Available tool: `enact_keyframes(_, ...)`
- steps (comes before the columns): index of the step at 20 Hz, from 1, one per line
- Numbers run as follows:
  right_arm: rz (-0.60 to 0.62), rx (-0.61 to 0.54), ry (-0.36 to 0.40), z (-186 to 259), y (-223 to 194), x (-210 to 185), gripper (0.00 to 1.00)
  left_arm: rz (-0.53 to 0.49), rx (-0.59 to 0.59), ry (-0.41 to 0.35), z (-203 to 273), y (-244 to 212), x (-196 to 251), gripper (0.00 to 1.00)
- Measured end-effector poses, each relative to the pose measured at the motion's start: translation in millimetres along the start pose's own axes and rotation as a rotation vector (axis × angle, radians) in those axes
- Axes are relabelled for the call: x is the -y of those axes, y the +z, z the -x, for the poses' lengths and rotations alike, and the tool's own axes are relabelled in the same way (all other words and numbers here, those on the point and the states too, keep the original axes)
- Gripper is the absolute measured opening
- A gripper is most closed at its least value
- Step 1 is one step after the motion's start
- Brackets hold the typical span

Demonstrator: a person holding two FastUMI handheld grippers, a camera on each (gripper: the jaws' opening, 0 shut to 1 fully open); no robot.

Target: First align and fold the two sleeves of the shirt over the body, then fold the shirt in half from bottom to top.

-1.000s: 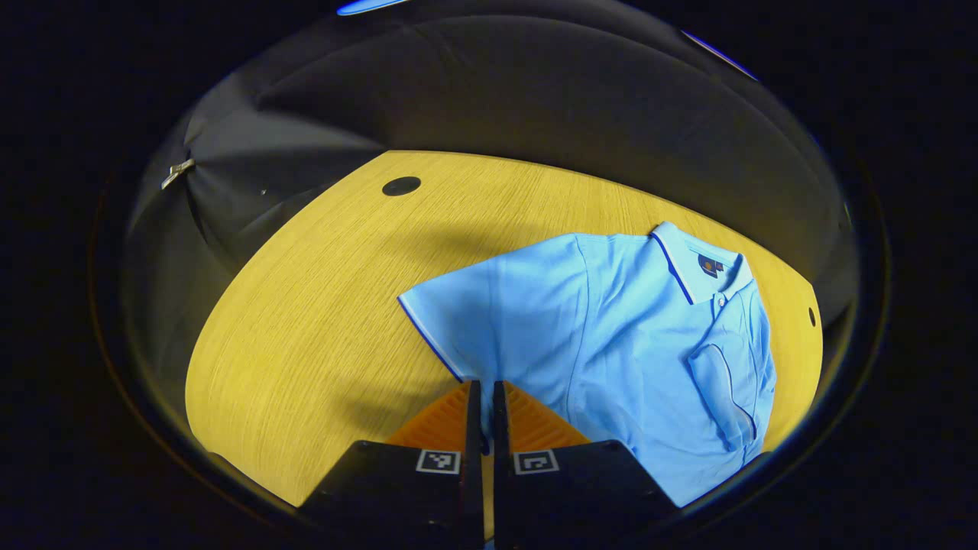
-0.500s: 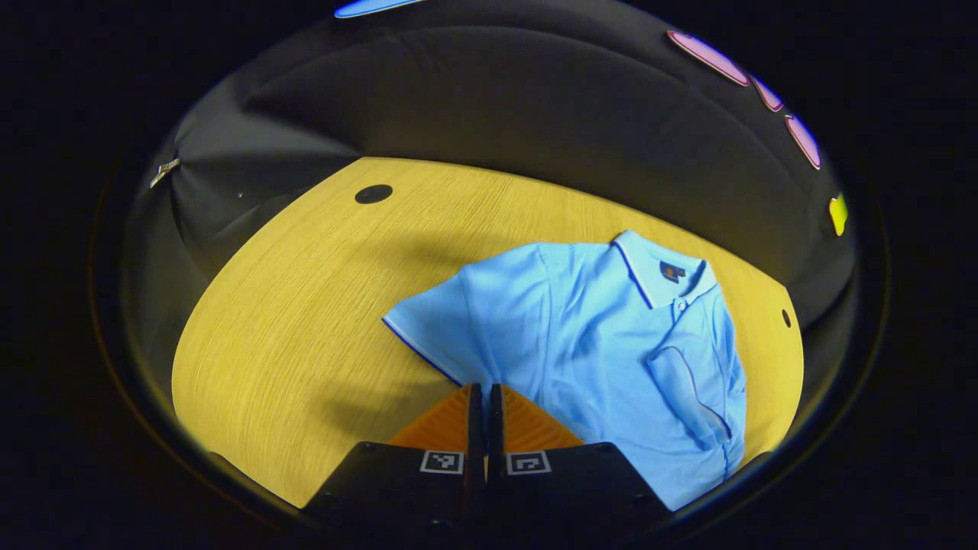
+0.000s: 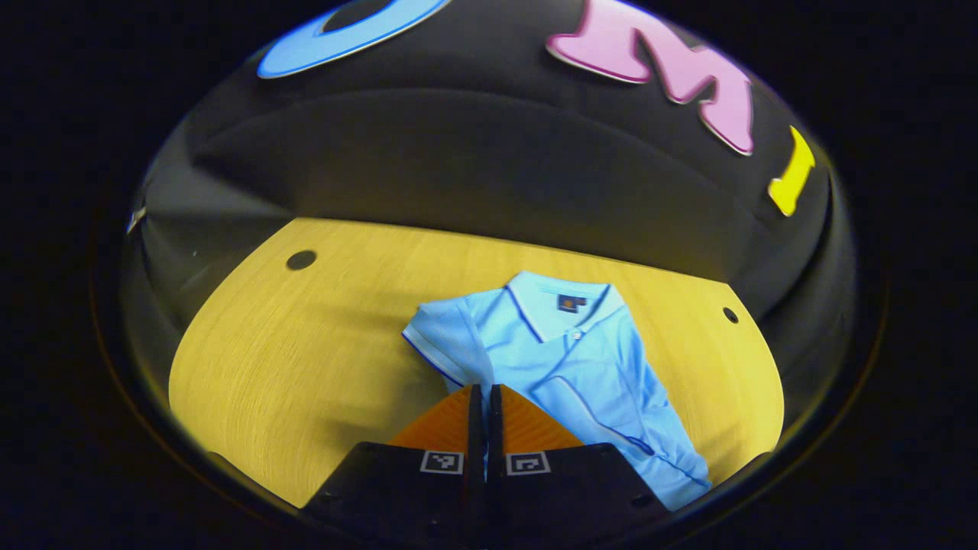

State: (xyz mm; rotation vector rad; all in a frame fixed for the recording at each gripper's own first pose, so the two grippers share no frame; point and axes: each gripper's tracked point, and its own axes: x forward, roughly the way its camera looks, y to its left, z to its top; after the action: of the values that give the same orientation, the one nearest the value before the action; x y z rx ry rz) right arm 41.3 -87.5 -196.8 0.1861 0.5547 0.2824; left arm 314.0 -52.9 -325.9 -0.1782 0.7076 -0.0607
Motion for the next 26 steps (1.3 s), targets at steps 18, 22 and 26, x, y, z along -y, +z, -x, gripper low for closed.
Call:
enact_keyframes(18,-0.053,-0.046,-0.087,24,-25,29,0.97,-0.492,-0.102,-0.029,-36,-77,132,0.1)
enact_keyframes(22,-0.054,-0.055,-0.099,29,-30,30,0.97,-0.493,-0.107,-0.014,-39,-78,132,0.06)
enact_keyframes(26,-0.058,-0.056,-0.114,31,-29,31,0.97,-0.467,-0.123,-0.067,-40,-84,142,0.12)
